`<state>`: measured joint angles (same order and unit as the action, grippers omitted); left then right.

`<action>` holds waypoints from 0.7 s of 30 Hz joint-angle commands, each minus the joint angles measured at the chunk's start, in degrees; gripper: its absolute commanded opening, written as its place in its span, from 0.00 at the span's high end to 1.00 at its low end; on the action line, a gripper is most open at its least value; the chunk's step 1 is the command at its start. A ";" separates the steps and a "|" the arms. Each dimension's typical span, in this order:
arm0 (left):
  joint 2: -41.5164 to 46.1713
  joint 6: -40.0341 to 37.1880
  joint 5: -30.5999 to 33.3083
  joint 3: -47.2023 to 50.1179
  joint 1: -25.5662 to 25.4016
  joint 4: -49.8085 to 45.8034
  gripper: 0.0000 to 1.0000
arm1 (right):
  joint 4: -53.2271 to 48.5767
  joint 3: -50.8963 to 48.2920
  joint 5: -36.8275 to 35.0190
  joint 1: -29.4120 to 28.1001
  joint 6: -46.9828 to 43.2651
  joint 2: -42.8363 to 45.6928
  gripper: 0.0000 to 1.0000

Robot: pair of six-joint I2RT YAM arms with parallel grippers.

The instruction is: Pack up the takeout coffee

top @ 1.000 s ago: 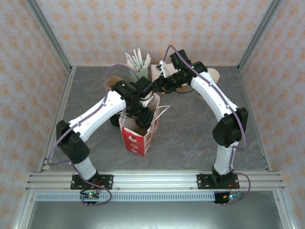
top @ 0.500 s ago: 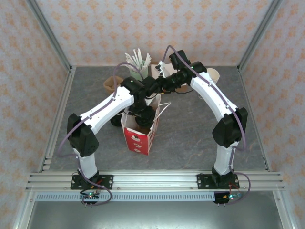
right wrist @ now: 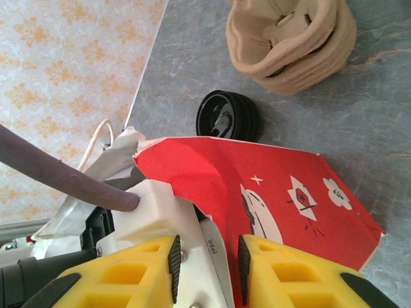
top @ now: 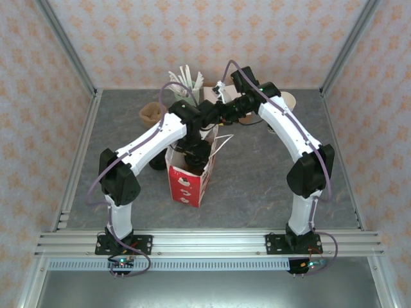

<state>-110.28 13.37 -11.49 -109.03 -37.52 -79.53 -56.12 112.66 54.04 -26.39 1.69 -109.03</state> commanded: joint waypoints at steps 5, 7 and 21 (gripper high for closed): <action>-3.89 -1.14 0.94 -0.49 -0.09 -1.16 0.49 | -0.73 -0.32 3.09 -1.75 -0.39 1.02 0.66; -3.38 -1.06 1.00 -0.91 -0.12 -1.43 0.50 | -0.66 -0.34 3.09 -1.78 -0.39 1.10 0.65; 4.17 0.82 -0.69 -0.60 -1.21 -8.83 0.51 | -0.04 -0.38 3.30 -1.75 -0.60 0.72 0.65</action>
<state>-108.73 13.65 -11.55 -109.43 -37.78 -84.27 -56.10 112.05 55.48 -27.38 1.69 -109.23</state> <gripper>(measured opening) 0.626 0.345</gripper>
